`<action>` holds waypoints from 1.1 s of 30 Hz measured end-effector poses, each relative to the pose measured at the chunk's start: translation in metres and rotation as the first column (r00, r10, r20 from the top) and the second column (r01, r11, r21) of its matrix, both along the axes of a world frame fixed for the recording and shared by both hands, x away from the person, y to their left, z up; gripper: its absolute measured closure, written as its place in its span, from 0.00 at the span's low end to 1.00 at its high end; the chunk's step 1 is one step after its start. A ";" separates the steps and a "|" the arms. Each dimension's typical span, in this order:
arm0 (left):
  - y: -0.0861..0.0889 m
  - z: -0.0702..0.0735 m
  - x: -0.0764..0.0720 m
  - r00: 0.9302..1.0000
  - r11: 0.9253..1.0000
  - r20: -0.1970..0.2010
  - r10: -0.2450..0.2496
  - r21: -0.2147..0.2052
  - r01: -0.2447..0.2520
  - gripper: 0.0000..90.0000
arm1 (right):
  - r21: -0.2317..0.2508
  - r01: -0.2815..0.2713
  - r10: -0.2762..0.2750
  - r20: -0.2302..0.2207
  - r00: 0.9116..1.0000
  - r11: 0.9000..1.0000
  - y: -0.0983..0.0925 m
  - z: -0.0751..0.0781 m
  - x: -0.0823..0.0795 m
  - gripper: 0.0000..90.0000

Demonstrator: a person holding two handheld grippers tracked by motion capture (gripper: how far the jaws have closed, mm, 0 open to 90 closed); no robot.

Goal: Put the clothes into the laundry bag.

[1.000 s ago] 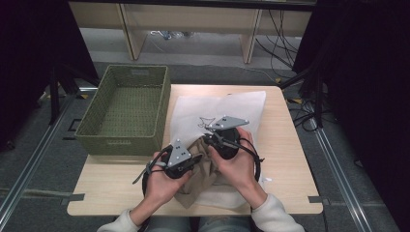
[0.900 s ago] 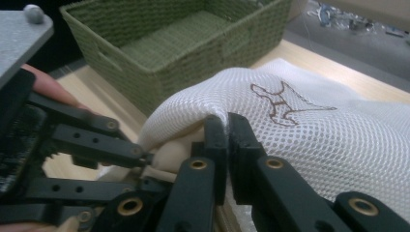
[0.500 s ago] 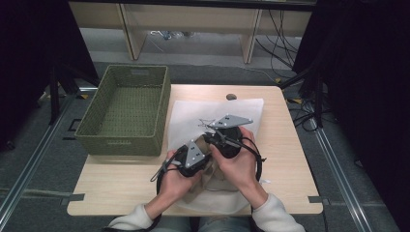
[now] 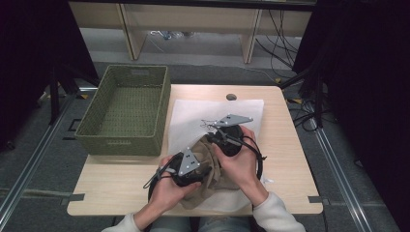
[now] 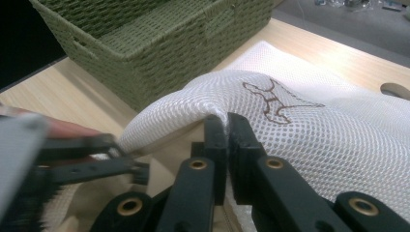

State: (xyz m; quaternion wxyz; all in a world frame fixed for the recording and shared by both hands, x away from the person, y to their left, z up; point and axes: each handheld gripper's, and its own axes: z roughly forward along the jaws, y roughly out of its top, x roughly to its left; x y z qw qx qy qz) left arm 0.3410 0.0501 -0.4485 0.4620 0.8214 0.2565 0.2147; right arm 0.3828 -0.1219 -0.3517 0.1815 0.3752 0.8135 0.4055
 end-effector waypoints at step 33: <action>-0.023 -0.031 0.014 0.999 0.978 -0.032 -0.004 0.209 0.011 0.91 | -0.026 -0.019 0.019 -0.003 1.000 0.999 0.005 -0.002 -0.002 0.98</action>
